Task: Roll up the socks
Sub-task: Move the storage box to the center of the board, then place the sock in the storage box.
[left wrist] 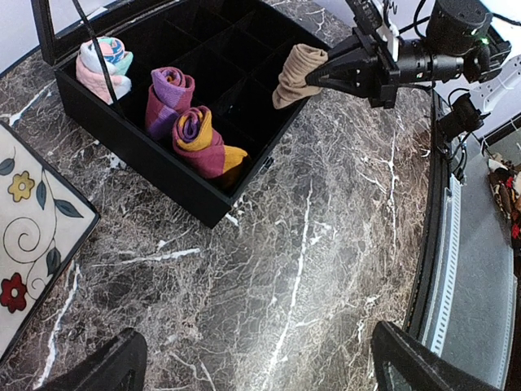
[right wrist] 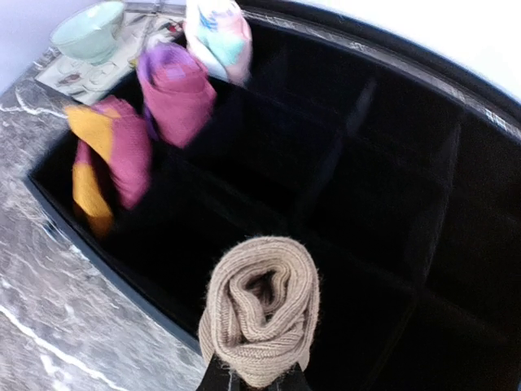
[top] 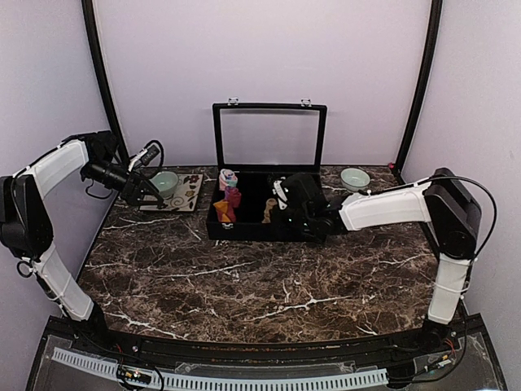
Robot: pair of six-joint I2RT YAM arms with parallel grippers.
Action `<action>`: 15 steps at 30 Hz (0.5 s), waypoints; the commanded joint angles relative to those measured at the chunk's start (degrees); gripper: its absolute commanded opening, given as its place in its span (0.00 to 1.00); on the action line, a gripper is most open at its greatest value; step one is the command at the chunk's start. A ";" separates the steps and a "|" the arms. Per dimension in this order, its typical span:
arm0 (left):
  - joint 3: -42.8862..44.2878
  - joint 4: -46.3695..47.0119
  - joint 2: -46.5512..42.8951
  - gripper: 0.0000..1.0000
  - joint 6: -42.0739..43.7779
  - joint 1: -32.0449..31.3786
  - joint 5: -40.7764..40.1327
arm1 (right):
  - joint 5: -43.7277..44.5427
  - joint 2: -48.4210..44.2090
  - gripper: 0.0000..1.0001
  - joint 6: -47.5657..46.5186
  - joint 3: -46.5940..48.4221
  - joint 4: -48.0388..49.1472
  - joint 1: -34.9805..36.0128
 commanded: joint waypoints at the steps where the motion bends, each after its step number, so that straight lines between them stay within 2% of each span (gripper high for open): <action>1: 0.24 -1.70 -3.01 0.99 0.10 0.43 0.58 | -2.01 2.09 0.00 -3.75 12.16 -5.06 -1.83; 10: 0.14 -1.34 -3.73 0.99 -0.65 0.44 0.09 | -2.27 23.06 0.00 -13.01 40.77 -12.13 -6.73; 15: 0.04 -1.15 -3.81 0.99 -0.65 0.39 0.03 | -1.20 28.52 0.00 -16.59 46.31 -10.73 -7.61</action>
